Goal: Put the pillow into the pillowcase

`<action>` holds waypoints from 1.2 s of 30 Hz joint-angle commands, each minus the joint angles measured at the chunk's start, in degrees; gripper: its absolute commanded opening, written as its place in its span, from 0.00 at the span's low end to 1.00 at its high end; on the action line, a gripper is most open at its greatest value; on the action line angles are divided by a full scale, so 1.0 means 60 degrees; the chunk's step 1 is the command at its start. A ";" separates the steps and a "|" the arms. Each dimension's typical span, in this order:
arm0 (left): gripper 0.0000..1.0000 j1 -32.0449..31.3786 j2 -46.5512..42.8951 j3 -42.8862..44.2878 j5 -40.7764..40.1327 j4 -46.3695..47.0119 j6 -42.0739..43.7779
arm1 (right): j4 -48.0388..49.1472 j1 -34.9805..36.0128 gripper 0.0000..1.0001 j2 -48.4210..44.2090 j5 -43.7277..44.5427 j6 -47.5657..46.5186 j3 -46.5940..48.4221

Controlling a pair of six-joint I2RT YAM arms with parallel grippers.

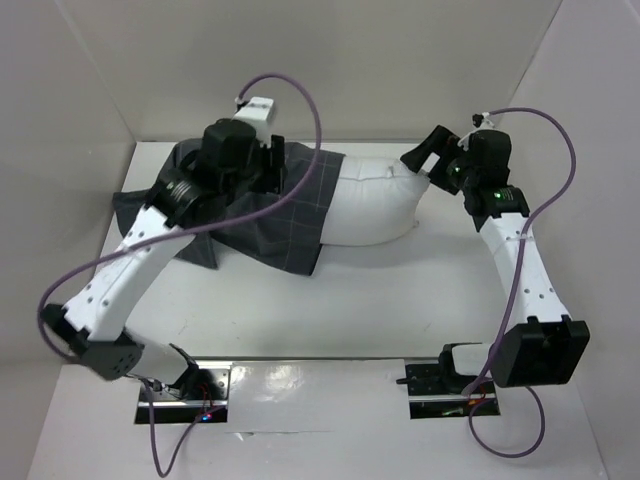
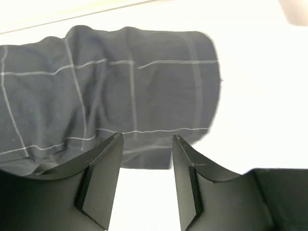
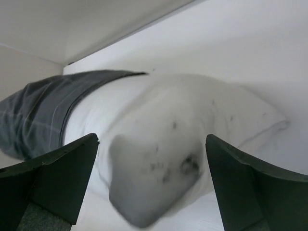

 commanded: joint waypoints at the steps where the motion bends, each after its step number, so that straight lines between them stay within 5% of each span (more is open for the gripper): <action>1: 0.58 -0.0248 -0.0796 -0.1409 0.0367 0.0813 -0.0804 | 0.0052 0.0083 1.00 0.0125 0.1238 -0.1143 0.0197; 11: 0.65 -0.0615 -0.2582 -0.4706 -0.0626 0.0232 -0.2781 | -0.1104 0.0947 1.00 -0.0487 0.1489 -0.1834 -0.0459; 18: 0.68 -0.0615 -0.3887 -0.4988 -0.0060 -0.0092 -0.2769 | -0.2025 0.0948 1.00 -0.1938 0.1884 -0.1745 -0.2056; 22: 0.61 -0.0732 -0.3888 -0.4578 0.0658 0.0332 -0.2521 | -0.2233 0.0948 1.00 -0.2291 0.1768 -0.1438 -0.2744; 27: 0.68 -0.1375 -0.2091 -0.3423 0.1115 0.0497 -0.2125 | -0.1853 0.0948 1.00 -0.2496 0.1109 -0.0985 -0.3142; 31: 0.76 -0.2737 0.0107 -0.1475 -0.0595 -0.0760 -0.2123 | -0.1750 0.0832 1.00 -0.2408 0.0524 -0.0896 -0.3229; 36: 0.82 -0.3221 0.1867 -0.0594 -0.1931 -0.1819 -0.2212 | -0.1428 0.0728 1.00 -0.2408 -0.0809 -0.0896 -0.3741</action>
